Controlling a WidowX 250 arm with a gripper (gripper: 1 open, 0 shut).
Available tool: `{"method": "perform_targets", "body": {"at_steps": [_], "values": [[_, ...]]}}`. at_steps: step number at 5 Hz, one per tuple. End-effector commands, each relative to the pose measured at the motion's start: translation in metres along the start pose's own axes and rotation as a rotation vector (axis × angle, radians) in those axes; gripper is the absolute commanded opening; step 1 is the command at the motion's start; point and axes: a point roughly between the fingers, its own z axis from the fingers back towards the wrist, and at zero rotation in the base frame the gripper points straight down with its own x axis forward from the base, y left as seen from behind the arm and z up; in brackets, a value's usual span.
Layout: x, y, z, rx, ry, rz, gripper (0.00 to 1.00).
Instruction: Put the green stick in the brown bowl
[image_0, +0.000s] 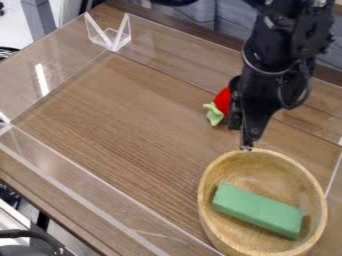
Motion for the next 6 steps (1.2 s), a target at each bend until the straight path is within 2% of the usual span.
{"method": "perform_targets", "body": {"at_steps": [1, 6], "values": [[-0.0035, 0.0057, 0.0069, 0.039, -0.020, 0.032, 1.00], [-0.0068, 0.0098, 0.0010, 0.077, -0.036, 0.099, 1.00]]}}
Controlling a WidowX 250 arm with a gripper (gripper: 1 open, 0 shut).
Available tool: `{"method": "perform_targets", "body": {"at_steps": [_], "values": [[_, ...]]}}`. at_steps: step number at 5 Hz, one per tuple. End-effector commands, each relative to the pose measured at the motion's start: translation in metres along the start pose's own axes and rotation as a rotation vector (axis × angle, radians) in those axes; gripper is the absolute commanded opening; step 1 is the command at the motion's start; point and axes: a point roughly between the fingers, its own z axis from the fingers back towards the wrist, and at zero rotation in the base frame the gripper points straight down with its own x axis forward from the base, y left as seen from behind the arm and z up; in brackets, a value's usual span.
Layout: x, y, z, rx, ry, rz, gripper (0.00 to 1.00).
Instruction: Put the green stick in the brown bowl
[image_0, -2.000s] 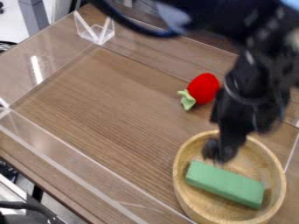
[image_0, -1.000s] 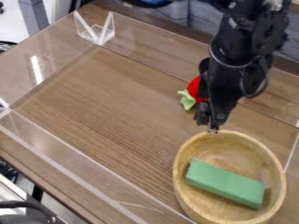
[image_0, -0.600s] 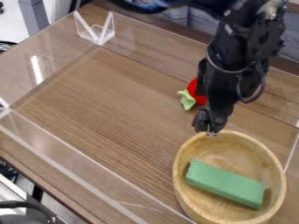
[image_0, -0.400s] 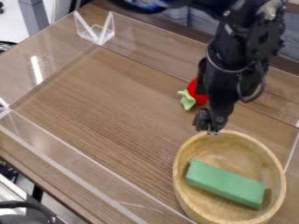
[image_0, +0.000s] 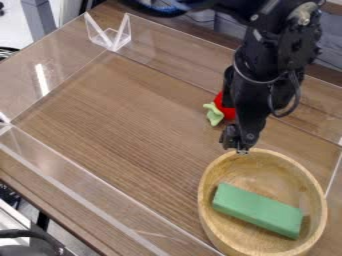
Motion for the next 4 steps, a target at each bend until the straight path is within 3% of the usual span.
{"method": "perform_targets", "body": {"at_steps": [1, 4], "values": [[-0.0011, 0.0088, 0.0094, 0.037, -0.034, 0.035, 1.00], [-0.0031, 0.0127, 0.0069, 0.041, -0.050, 0.080, 1.00]]}}
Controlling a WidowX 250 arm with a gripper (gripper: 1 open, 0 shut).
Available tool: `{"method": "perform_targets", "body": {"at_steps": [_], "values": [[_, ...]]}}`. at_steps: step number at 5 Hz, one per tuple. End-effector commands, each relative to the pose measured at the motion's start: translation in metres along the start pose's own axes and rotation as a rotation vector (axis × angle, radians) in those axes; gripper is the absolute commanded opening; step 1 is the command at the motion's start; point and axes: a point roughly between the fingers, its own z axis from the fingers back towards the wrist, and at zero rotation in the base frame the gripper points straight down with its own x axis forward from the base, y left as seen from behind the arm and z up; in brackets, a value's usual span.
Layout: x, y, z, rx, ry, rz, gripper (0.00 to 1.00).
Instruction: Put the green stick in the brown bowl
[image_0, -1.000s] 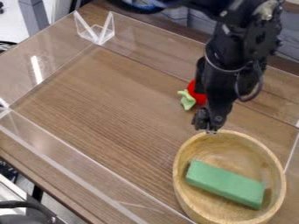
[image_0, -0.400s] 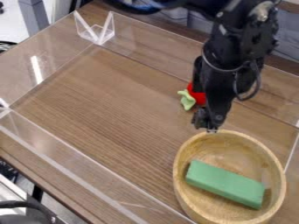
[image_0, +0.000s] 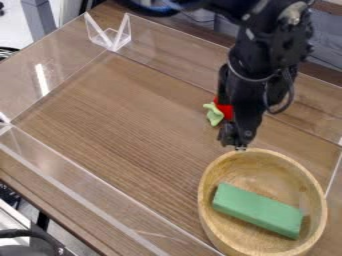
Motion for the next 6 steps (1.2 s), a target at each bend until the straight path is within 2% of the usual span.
{"method": "perform_targets", "body": {"at_steps": [1, 3, 4, 5, 6], "values": [[0.000, 0.008, 0.011, 0.033, -0.044, 0.036, 1.00], [-0.002, 0.011, 0.009, 0.044, -0.056, 0.069, 1.00], [-0.003, 0.012, 0.009, 0.055, -0.059, 0.085, 0.00], [-0.008, 0.016, 0.013, 0.052, -0.053, 0.103, 1.00], [-0.014, 0.021, 0.017, 0.050, -0.052, 0.127, 1.00]]}}
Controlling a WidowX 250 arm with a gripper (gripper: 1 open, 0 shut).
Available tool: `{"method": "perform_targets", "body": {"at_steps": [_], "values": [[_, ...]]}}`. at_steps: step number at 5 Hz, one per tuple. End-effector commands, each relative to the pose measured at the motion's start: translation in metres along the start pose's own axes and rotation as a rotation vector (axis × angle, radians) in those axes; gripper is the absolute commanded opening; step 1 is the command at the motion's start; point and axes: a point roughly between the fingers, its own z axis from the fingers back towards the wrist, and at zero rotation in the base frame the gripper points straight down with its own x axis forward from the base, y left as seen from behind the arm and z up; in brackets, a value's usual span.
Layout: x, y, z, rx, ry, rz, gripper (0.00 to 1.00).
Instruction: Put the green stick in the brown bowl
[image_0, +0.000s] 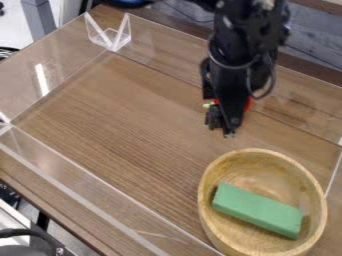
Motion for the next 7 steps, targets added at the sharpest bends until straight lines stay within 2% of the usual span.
{"method": "perform_targets", "body": {"at_steps": [1, 3, 4, 7], "values": [[-0.002, 0.013, 0.015, 0.027, -0.030, 0.040, 1.00], [-0.013, 0.028, 0.021, 0.035, -0.030, 0.084, 1.00], [-0.015, 0.032, 0.018, 0.035, -0.025, 0.099, 0.00], [-0.026, 0.045, 0.019, 0.027, -0.019, 0.164, 0.00]]}}
